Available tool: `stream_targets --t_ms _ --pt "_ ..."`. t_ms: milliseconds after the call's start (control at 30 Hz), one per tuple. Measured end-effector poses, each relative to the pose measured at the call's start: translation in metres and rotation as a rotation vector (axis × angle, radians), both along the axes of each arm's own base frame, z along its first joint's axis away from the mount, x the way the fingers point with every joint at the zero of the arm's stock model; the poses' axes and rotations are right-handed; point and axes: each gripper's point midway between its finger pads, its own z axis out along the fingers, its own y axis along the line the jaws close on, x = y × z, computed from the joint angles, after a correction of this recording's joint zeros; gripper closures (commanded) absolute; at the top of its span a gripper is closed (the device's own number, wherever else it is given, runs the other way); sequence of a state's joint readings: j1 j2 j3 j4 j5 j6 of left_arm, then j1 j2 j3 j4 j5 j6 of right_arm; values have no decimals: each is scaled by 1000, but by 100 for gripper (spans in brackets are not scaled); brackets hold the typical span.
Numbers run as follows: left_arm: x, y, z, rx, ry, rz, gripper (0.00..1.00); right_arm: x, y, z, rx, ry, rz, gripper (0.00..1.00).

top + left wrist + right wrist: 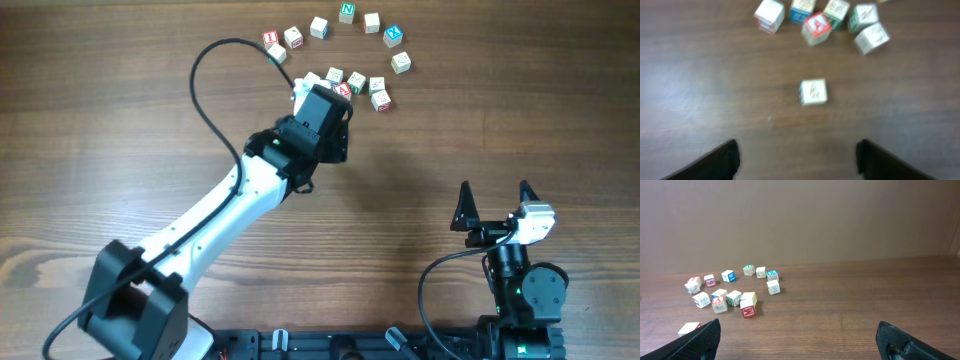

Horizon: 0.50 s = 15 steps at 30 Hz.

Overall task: Form a circle
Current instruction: 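Place the '4' block below the arc and retract the left arm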

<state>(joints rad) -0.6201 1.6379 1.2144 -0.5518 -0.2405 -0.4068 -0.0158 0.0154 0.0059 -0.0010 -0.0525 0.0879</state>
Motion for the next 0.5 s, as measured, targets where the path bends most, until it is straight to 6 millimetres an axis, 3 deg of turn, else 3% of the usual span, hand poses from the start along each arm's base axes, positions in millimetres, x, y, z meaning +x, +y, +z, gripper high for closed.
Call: stream_targets --t_ms 33,300,500 --pt "-5 6 1 15 14 14 0 0 0 0 0 0 0 0" --pt "-38 51 18 112 71 122 0 0 0 0 0 0 0 0" --pt "-52 116 38 111 104 327 0 0 0 0 0 0 0 0"
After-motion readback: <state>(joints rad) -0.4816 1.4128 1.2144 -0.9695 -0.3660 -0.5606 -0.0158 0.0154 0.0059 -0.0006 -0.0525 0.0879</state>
